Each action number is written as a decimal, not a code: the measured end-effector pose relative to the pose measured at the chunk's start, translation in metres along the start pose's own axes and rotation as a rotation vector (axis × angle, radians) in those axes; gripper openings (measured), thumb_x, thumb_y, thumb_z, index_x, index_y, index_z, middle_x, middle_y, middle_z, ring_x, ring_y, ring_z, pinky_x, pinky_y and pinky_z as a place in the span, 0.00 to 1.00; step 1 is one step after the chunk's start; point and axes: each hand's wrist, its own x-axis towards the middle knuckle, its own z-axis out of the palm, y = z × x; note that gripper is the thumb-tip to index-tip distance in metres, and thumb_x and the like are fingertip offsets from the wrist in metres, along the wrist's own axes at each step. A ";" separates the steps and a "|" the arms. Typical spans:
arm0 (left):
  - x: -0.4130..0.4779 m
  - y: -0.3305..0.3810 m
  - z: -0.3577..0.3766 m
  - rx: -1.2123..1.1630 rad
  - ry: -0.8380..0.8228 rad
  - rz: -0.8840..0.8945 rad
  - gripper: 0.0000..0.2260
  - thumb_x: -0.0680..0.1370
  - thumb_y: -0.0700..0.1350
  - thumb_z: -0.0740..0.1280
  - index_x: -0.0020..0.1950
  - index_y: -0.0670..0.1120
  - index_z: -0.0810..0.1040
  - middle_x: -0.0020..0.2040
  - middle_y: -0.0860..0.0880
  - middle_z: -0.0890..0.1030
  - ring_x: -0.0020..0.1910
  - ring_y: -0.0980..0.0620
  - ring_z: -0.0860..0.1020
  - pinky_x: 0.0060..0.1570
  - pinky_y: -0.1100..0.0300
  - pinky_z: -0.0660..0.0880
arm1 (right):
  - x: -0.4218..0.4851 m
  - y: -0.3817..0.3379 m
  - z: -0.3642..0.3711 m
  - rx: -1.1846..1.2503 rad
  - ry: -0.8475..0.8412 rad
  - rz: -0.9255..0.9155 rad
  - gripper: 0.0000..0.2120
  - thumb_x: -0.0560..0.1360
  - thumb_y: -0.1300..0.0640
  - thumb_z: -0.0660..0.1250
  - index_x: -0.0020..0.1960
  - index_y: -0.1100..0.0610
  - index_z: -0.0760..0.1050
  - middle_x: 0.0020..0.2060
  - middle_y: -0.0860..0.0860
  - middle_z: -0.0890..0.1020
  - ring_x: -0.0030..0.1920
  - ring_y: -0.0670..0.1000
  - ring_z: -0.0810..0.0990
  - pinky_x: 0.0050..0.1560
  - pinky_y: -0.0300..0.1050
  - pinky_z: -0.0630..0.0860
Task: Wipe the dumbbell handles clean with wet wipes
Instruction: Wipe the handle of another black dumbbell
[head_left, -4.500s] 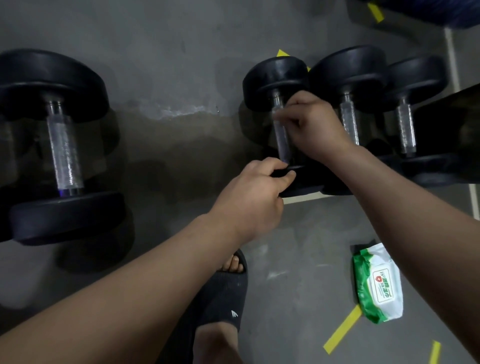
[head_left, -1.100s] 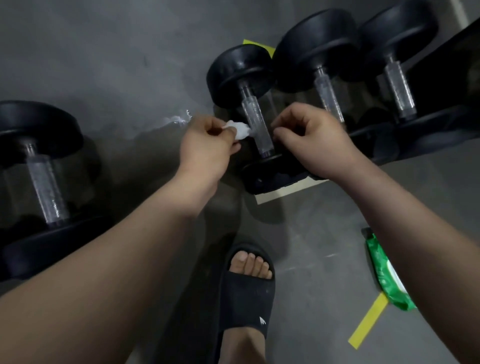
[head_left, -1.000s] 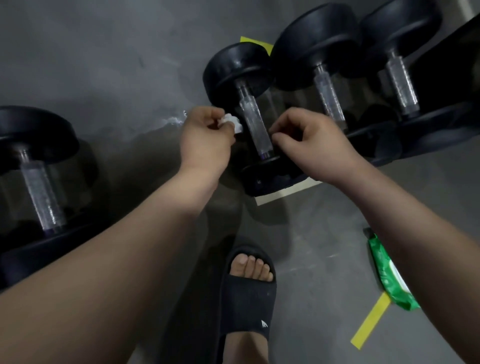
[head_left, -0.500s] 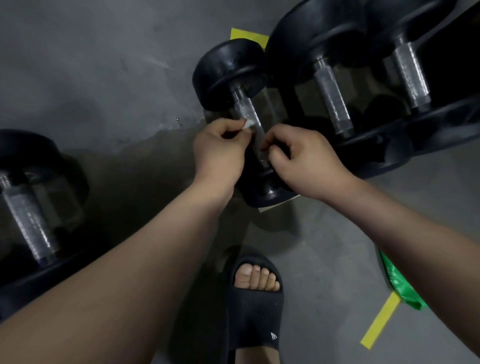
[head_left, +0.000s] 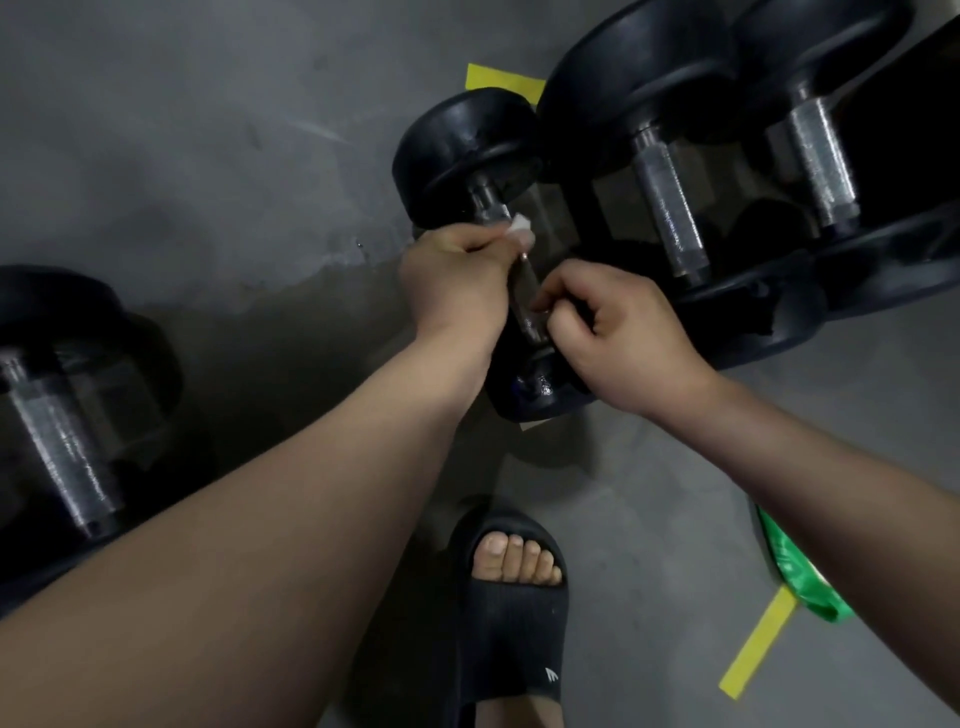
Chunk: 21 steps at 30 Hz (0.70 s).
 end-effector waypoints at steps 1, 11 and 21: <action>0.004 0.004 0.003 -0.035 0.062 -0.011 0.03 0.71 0.45 0.79 0.42 0.50 0.87 0.39 0.54 0.86 0.40 0.57 0.85 0.48 0.58 0.82 | -0.001 0.000 0.000 0.001 -0.002 -0.001 0.07 0.72 0.63 0.64 0.45 0.57 0.80 0.38 0.47 0.81 0.39 0.42 0.77 0.41 0.34 0.70; 0.001 -0.008 -0.007 0.014 0.016 -0.021 0.04 0.72 0.44 0.78 0.43 0.50 0.85 0.40 0.53 0.86 0.40 0.58 0.85 0.45 0.62 0.81 | -0.004 -0.003 -0.014 -0.116 -0.063 -0.063 0.07 0.75 0.61 0.64 0.49 0.57 0.80 0.41 0.50 0.80 0.43 0.48 0.77 0.45 0.41 0.73; -0.002 -0.010 -0.010 0.003 0.009 -0.150 0.08 0.73 0.46 0.78 0.43 0.47 0.80 0.37 0.52 0.85 0.34 0.58 0.84 0.35 0.63 0.80 | -0.030 -0.014 -0.015 -0.583 0.075 -0.047 0.10 0.80 0.49 0.58 0.50 0.54 0.73 0.41 0.50 0.77 0.36 0.58 0.78 0.31 0.45 0.65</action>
